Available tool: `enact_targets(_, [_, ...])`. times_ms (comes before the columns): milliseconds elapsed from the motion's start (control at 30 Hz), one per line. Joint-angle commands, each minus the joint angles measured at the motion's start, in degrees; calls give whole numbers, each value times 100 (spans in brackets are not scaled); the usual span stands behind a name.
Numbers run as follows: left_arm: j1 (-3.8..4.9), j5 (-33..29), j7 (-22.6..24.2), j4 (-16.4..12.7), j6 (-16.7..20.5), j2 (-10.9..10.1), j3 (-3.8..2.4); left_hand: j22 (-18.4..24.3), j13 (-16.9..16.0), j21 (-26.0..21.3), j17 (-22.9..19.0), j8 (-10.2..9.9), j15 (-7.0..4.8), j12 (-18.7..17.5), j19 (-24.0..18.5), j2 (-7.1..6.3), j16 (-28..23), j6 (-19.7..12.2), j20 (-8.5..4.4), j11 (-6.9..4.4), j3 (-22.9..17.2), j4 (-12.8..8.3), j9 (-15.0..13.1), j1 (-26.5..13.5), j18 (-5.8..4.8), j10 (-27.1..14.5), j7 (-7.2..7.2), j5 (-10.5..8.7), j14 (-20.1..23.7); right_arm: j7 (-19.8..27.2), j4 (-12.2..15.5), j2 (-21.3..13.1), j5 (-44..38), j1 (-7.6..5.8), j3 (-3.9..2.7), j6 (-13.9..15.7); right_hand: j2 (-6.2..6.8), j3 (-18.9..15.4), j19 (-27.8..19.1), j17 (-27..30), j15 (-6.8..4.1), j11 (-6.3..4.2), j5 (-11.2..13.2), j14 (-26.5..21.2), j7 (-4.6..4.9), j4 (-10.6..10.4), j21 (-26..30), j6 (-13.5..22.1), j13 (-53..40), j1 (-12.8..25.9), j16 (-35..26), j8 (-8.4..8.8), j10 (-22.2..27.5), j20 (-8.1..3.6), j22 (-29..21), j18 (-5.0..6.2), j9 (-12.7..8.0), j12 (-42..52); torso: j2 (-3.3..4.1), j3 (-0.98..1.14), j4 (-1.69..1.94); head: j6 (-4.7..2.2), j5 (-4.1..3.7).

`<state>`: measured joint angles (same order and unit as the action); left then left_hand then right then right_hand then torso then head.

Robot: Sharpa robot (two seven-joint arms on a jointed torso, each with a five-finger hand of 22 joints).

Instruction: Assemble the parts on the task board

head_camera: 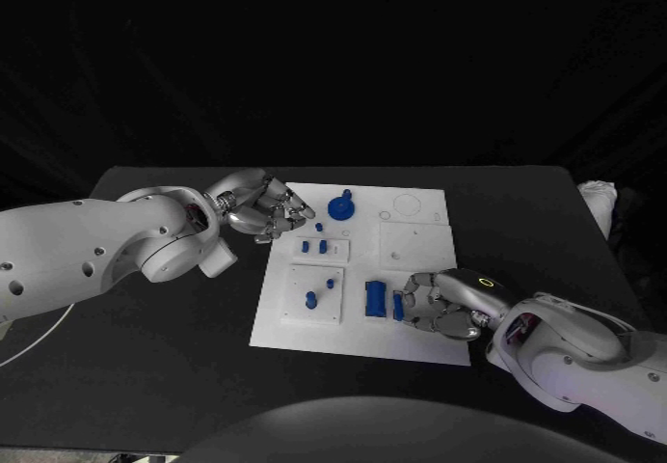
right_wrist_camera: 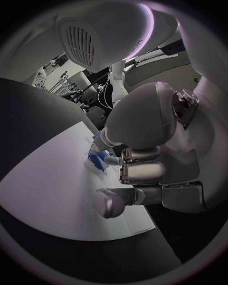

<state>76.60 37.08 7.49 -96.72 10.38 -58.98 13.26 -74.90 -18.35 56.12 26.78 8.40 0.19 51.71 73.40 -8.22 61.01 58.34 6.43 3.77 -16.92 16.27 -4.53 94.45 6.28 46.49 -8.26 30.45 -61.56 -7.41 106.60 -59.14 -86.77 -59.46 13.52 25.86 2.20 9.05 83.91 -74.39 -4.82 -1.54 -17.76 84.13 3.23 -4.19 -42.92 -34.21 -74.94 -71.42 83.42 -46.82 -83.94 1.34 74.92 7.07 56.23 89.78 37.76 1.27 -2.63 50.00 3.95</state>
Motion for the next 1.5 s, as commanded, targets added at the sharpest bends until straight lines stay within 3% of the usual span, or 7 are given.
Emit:
enact_targets(33, [-7, -46, -61, 1, -170, 19, -2, -601, 8, -26, -9, 19, -16, -38, -18, -4, 8, 16, -35, 10, -21, -2, -4, 57, 58, 39, -4, 10, 6, -17, -15, 30, -4, 7, 1, -4, 3, 12, -41, -10, -41, -29, -35, 249, -28, -21, -35, 24, -1506, -35, 30, -42, -606, -17, 637, -41, 17, 22, 4, -2, -1, 0, 5])
enact_targets(467, [-29, -28, -188, 29, -294, 47, -2, -600, 13, -34, -12, 19, -9, -47, -24, 8, 4, 14, -32, 17, -27, 5, -3, 61, 58, 35, -9, 30, 13, -134, -58, 125, -10, 11, 1, 159, -4, 26, -54, -7, -43, -29, -77, 249, -57, -64, 4, 12, -1506, -34, 27, -214, -606, -21, 625, -33, 123, 22, 2, 0, -6, 0, 12])
enact_targets(767, [-40, -5, -295, 42, -396, 71, -2, -599, 16, -39, -13, 22, -5, -51, -28, 22, 2, 19, -29, 21, -32, 10, -4, 62, 58, 34, -12, 41, 15, -258, -56, 125, -13, 15, 1, 282, -50, 158, -73, 21, -47, -32, -348, 244, -78, -40, 62, 77, -1506, -153, 12, -338, -606, -26, 609, -22, 209, 22, 0, 0, -6, 0, 7])
enact_targets(967, [-44, 1, -335, 47, -432, 80, -2, -597, 17, -47, -14, 24, -2, -54, -33, 30, 1, 22, -27, 24, -34, 13, -5, 61, 59, 32, -13, 47, 17, -322, -55, 134, -13, 17, 1, 272, -40, 199, -75, 11, -47, -33, -347, 247, -79, -12, 56, 83, -1506, -202, 15, -365, -606, -26, 609, -22, 223, 22, 2, 1, -4, 0, 5])
enact_targets(1100, [-46, 3, -356, 47, -454, 85, -2, -596, 19, -49, -15, 24, 0, -57, -35, 35, 0, 23, -26, 27, -35, 15, -5, 60, 59, 29, -14, 50, 19, -428, -59, 153, -11, 18, 1, 196, 16, 128, -84, 11, -40, -23, 497, 248, -74, -64, 50, 90, -1506, -129, 13, -482, -606, -20, 605, -24, 291, 22, 1, 0, -1, 0, 1])
enact_targets(1267, [-48, 8, -385, 48, -472, 90, -2, -594, 21, -57, -17, 25, 3, -62, -41, 47, -2, 24, -23, 30, -37, 18, -5, 58, 60, 25, -16, 55, 22, -586, -81, 175, 45, 19, 1, 44, 76, -78, -96, 0, -34, -19, 1334, 252, -71, -213, 75, 153, -1506, 52, 15, -613, -606, -13, 596, -17, 378, 22, -2, 0, -2, 0, 15])
enact_targets(1500, [-50, 16, -429, 47, -493, 90, -2, -594, 24, -59, -19, 28, 7, -69, -44, 64, -3, 27, -20, 33, -42, 20, -5, 58, 60, 19, -17, 60, 26, -705, -118, 186, 281, 19, 1, -129, 196, -385, -112, -66, -46, -34, 1499, 264, -94, -419, 108, 204, -1506, 290, 43, -723, -606, -23, 587, -10, 453, 22, 1, 0, -6, 0, 24])
